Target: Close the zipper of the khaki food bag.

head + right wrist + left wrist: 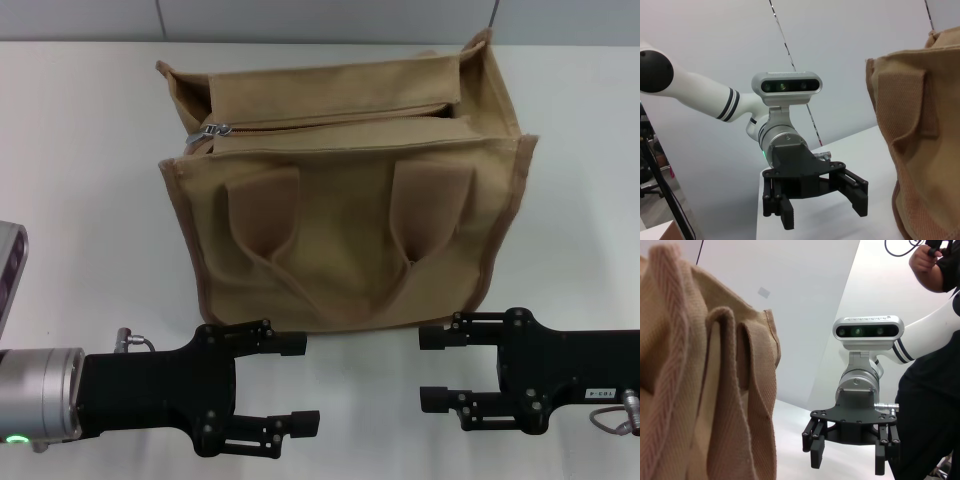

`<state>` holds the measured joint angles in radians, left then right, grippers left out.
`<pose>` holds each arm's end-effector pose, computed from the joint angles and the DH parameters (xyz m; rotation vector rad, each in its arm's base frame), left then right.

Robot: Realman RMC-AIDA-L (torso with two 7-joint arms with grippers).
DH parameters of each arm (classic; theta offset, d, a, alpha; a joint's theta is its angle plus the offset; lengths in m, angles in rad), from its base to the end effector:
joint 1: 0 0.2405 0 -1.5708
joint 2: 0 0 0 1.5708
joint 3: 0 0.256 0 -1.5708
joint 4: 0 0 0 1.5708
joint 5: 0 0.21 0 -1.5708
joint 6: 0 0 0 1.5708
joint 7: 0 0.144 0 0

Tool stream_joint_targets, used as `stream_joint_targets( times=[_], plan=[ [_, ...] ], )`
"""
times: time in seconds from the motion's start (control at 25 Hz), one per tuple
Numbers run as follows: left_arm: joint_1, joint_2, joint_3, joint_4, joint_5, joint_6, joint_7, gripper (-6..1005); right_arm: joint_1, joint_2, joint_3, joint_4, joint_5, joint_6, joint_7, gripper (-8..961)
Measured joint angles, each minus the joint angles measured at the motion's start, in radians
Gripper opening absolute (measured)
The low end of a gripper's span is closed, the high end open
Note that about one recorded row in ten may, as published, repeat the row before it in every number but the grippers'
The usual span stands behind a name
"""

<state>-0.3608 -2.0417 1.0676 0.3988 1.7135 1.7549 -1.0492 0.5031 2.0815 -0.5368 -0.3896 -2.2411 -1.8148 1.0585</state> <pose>-0.2796 0.2271 -0.0427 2.9128 0.5107 1.0024 0.2737 0.2500 -0.0391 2.9274 -0.5027 -0.9071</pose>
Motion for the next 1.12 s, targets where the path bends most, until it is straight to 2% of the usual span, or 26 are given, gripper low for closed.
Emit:
stream_joint_targets(
  times=[0.8,0.92,0.96,1.08,1.12],
  plan=[
    [0.003,0.000,0.000,0.000,-0.001,0.019,0.004,844,0.000,0.000,0.000,0.000,-0.002,-0.001,0.000,662],
    [0.000,-0.006,-0.078,0.009,-0.008,0.130,0.016,844,0.000,0.000,0.000,0.000,-0.002,-0.002,0.000,662],
    [0.000,-0.006,-0.078,0.009,-0.008,0.130,0.016,844,0.000,0.000,0.000,0.000,-0.002,-0.002,0.000,662],
    [-0.006,-0.018,-0.212,0.011,-0.015,0.217,0.047,844,0.000,0.000,0.000,0.000,-0.001,-0.002,0.000,662],
    [-0.007,-0.024,-0.280,0.009,-0.059,0.236,0.063,844,0.000,0.000,0.000,0.000,-0.001,-0.002,0.000,662]
  ],
)
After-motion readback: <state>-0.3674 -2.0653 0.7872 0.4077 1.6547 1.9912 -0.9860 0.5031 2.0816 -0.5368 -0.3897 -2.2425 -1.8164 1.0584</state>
